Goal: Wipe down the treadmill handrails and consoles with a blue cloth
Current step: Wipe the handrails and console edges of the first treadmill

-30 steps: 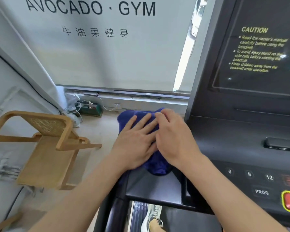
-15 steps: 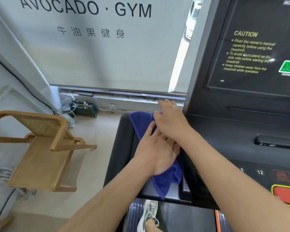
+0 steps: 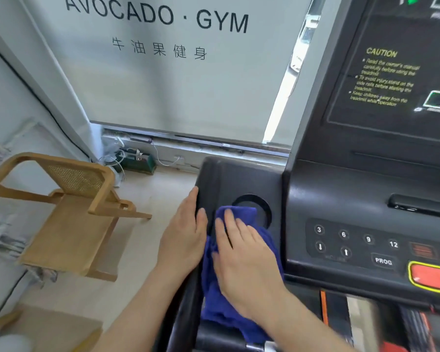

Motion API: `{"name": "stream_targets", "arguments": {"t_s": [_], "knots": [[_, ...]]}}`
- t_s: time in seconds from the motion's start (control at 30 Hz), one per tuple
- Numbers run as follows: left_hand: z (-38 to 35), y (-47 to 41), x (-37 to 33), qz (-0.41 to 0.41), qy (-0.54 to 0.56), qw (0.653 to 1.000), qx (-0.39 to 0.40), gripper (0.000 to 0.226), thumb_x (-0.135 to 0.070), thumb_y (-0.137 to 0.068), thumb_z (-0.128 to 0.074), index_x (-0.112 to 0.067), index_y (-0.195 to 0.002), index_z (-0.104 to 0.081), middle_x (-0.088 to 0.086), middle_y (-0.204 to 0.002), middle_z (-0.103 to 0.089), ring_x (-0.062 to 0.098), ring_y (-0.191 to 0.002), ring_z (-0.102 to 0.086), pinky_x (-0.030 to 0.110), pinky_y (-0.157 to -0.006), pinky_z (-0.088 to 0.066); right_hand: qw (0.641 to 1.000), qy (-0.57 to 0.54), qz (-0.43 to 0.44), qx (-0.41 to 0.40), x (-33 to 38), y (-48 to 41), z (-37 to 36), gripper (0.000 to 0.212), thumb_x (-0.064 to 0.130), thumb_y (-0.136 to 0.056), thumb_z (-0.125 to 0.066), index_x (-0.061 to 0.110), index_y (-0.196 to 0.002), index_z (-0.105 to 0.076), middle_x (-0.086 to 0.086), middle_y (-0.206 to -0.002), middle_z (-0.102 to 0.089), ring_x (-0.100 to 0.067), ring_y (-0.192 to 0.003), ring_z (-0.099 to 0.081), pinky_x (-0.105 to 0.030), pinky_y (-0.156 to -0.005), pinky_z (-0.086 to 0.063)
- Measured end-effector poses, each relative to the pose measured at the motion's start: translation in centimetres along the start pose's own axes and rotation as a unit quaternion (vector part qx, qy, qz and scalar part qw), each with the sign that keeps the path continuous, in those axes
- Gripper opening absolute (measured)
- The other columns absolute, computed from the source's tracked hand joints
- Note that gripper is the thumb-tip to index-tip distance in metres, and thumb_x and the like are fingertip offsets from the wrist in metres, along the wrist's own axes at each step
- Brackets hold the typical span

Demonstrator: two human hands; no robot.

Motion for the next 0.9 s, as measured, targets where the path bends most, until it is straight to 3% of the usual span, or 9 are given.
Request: {"name": "stream_targets", "arguments": {"t_s": [0.1, 0.17, 0.3, 0.4, 0.53, 0.63, 0.73, 0.8, 0.9], "knots": [[0.4, 0.3, 0.4, 0.006, -0.010, 1.000, -0.015, 0.049, -0.026, -0.101, -0.034, -0.023, -0.149, -0.028, -0.002, -0.150, -0.040, 0.018, -0.132, -0.042, 0.032, -0.103, -0.035, 0.999, 0.009, 0.014, -0.027, 0.0, 0.2, 1.2, 0.038, 0.023, -0.078, -0.052, 0.006, -0.109, -0.067, -0.012, -0.111, -0.069, -0.030, -0.093, -0.067, -0.035, -0.074, -0.054], [0.6, 0.3, 0.5, 0.011, -0.015, 1.000, -0.019, 0.048, -0.028, -0.100, -0.035, -0.024, -0.148, -0.030, -0.002, -0.148, -0.043, 0.020, -0.130, -0.045, 0.035, -0.101, -0.039, 0.998, -0.038, -0.021, -0.035, -2.5, -1.3, 2.4, 0.016, 0.020, -0.083, -0.056, 0.015, -0.096, -0.062, -0.002, -0.092, -0.067, -0.027, -0.083, -0.062, -0.035, -0.066, -0.048], [0.9, 0.4, 0.2, 0.011, -0.032, 0.999, -0.033, 0.048, -0.031, -0.099, -0.036, -0.026, -0.146, -0.031, -0.001, -0.144, -0.047, 0.023, -0.124, -0.049, 0.039, -0.097, -0.043, 0.995, -0.070, -0.027, -0.069, -5.1, -2.8, 3.1, 0.014, 0.028, -0.087, -0.062, 0.018, -0.089, -0.072, 0.000, -0.091, -0.061, -0.026, -0.086, -0.050, -0.037, -0.072, -0.049], [1.0, 0.4, -0.1, 0.009, -0.043, 0.998, -0.037, 0.048, -0.030, -0.099, -0.035, -0.025, -0.146, -0.031, 0.000, -0.143, -0.048, 0.022, -0.124, -0.050, 0.039, -0.097, -0.043, 1.000, -0.021, -0.009, 0.003, -5.0, -5.1, 1.6, 0.021, 0.023, -0.094, -0.054, 0.020, -0.095, -0.075, -0.002, -0.094, -0.051, -0.026, -0.092, -0.047, -0.030, -0.073, -0.041], [1.0, 0.5, -0.2, 0.009, -0.049, 0.998, -0.038, 0.047, -0.030, -0.099, -0.035, -0.025, -0.146, -0.031, 0.000, -0.144, -0.047, 0.022, -0.125, -0.048, 0.039, -0.097, -0.042, 0.996, 0.091, -0.006, 0.022, -5.0, -6.7, 2.0, 0.015, 0.010, -0.091, -0.050, 0.012, -0.093, -0.065, 0.000, -0.089, -0.040, -0.026, -0.087, -0.055, -0.034, -0.059, -0.033], [1.1, 0.5, -0.2, 0.011, -0.051, 0.998, -0.039, 0.047, -0.030, -0.099, -0.035, -0.025, -0.146, -0.031, 0.001, -0.143, -0.047, 0.023, -0.125, -0.049, 0.039, -0.097, -0.042, 0.996, 0.070, -0.053, 0.002, -6.7, -5.9, 3.8, 0.013, 0.010, -0.093, -0.048, 0.015, -0.103, -0.053, -0.005, -0.096, -0.055, -0.032, -0.078, -0.060, -0.035, -0.057, -0.035], [0.9, 0.4, -0.1, 0.016, -0.054, 0.998, -0.037, 0.047, -0.030, -0.099, -0.035, -0.025, -0.146, -0.032, 0.001, -0.143, -0.048, 0.025, -0.124, -0.049, 0.042, -0.098, -0.043, 0.999, -0.013, 0.019, -0.024, -5.1, -3.7, 4.7, 0.013, 0.021, -0.092, -0.047, 0.016, -0.102, -0.054, -0.004, -0.099, -0.060, -0.032, -0.078, -0.059, -0.039, -0.066, -0.047], [0.9, 0.4, 0.0, 0.016, -0.056, 0.998, -0.040, 0.047, -0.030, -0.099, -0.035, -0.024, -0.145, -0.033, 0.003, -0.142, -0.049, 0.027, -0.123, -0.050, 0.043, -0.097, -0.043, 0.995, 0.019, 0.101, 0.005, -2.3, -1.3, 2.7, 0.022, 0.034, -0.093, -0.046, 0.016, -0.097, -0.058, -0.002, -0.099, -0.065, -0.027, -0.087, -0.061, -0.037, -0.077, -0.045], [0.9, 0.4, -0.1, 0.013, -0.060, 0.997, -0.041, 0.047, -0.030, -0.099, -0.035, -0.023, -0.145, -0.033, 0.003, -0.142, -0.049, 0.026, -0.124, -0.050, 0.043, -0.097, -0.043, 0.991, 0.082, 0.104, 0.011, -2.6, -0.6, 0.4, 0.047, 0.043, -0.095, -0.034, 0.008, -0.117, -0.057, -0.005, -0.113, -0.067, -0.022, -0.106, -0.061, -0.037, -0.098, -0.041]]}}
Point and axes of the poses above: each hand's wrist, its own y-axis away from the middle knuckle, its own z-axis out of the back of the hand, x = y × z, the point moved 10 cm from there along -y, towards the middle knuckle
